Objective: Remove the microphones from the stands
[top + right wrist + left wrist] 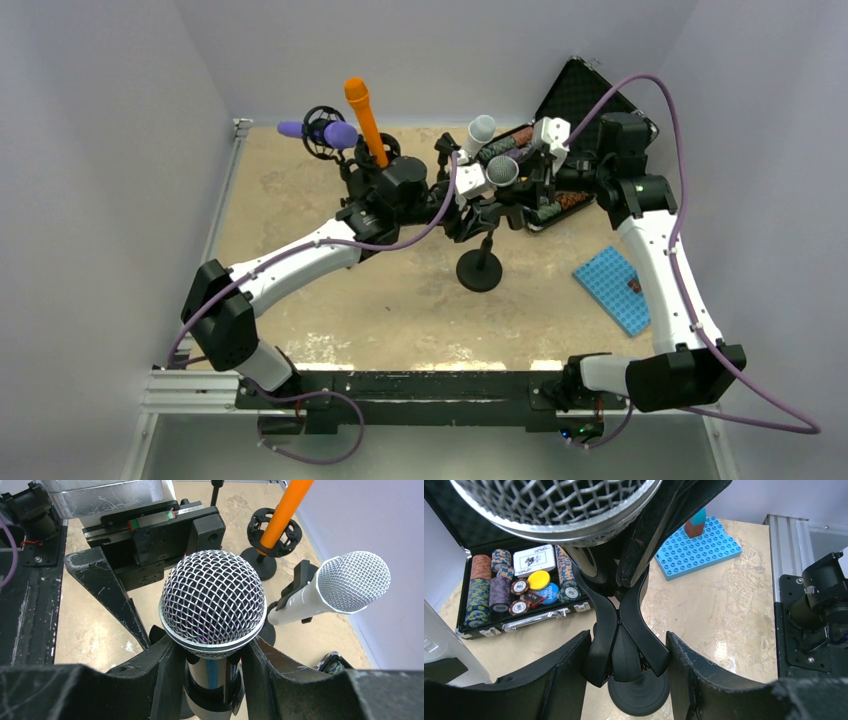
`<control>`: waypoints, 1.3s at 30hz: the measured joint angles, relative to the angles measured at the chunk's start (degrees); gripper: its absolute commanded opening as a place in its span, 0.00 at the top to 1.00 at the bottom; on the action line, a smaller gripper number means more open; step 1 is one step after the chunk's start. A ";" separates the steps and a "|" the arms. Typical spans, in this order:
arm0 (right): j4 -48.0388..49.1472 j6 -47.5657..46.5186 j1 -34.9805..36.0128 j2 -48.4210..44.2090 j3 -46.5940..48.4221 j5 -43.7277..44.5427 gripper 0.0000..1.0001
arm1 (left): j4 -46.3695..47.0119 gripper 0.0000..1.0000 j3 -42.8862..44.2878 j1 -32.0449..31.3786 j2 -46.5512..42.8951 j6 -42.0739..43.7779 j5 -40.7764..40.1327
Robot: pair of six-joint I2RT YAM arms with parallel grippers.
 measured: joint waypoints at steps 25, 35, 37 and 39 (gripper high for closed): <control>2.67 2.71 0.00 -0.04 -0.63 1.57 1.00 | -0.15 0.87 2.93 -1.18 4.79 -0.85 -4.22; 3.48 4.37 0.00 -0.44 -0.98 2.49 1.00 | -1.42 0.61 3.98 -0.48 5.40 -0.44 -1.38; 3.74 4.76 0.00 -0.42 -0.98 2.54 1.00 | -1.44 0.42 4.00 -0.46 5.40 -0.44 -1.68; 4.02 5.03 0.00 -0.42 -1.01 2.54 1.00 | -1.14 0.32 4.00 -0.48 5.40 -0.52 -2.62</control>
